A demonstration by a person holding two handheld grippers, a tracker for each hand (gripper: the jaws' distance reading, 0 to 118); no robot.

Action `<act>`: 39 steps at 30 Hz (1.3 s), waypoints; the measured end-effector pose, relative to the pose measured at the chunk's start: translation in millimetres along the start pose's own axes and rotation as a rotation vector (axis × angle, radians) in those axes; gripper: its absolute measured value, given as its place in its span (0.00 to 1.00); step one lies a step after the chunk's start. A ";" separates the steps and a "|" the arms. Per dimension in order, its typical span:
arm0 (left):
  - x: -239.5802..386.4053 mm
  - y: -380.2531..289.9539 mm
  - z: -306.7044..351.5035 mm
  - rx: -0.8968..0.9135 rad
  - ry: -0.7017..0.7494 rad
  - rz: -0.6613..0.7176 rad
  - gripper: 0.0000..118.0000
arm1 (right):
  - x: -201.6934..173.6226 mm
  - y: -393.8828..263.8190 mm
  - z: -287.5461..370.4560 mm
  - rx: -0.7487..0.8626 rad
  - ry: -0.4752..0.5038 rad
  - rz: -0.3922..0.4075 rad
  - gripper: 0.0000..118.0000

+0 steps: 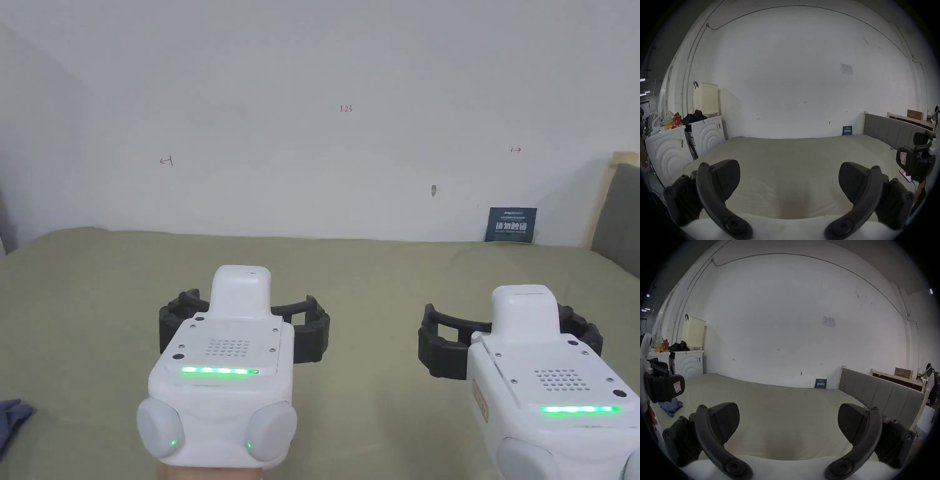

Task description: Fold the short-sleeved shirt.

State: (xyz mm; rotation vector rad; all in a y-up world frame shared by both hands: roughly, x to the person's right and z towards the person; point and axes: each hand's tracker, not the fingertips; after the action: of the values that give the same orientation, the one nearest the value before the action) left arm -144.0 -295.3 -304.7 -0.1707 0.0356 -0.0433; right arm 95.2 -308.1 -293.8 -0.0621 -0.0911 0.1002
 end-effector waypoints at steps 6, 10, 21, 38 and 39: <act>-3.6 -2.8 -1.0 0.003 0.017 0.018 1.00 | -4.1 3.1 0.5 -0.005 0.013 0.016 1.00; -5.8 -2.1 -1.8 0.004 0.010 0.023 1.00 | -3.6 4.5 -4.5 -0.005 0.015 0.030 1.00; -8.2 -2.4 1.0 -0.004 0.007 0.014 1.00 | -4.0 2.8 -7.9 -0.005 0.018 0.021 1.00; -5.4 7.7 9.0 0.011 -0.011 0.029 1.00 | 0.4 4.7 -14.4 -0.135 0.036 -0.055 1.00; -5.6 8.2 9.3 0.013 -0.012 0.032 1.00 | 0.6 5.4 -15.0 -0.138 0.042 -0.034 1.00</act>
State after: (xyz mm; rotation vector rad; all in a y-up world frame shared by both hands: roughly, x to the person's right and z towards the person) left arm -148.9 -285.4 -296.7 -0.1577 0.0266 -0.0102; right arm 96.7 -303.6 -309.0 -0.2006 -0.0569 0.0584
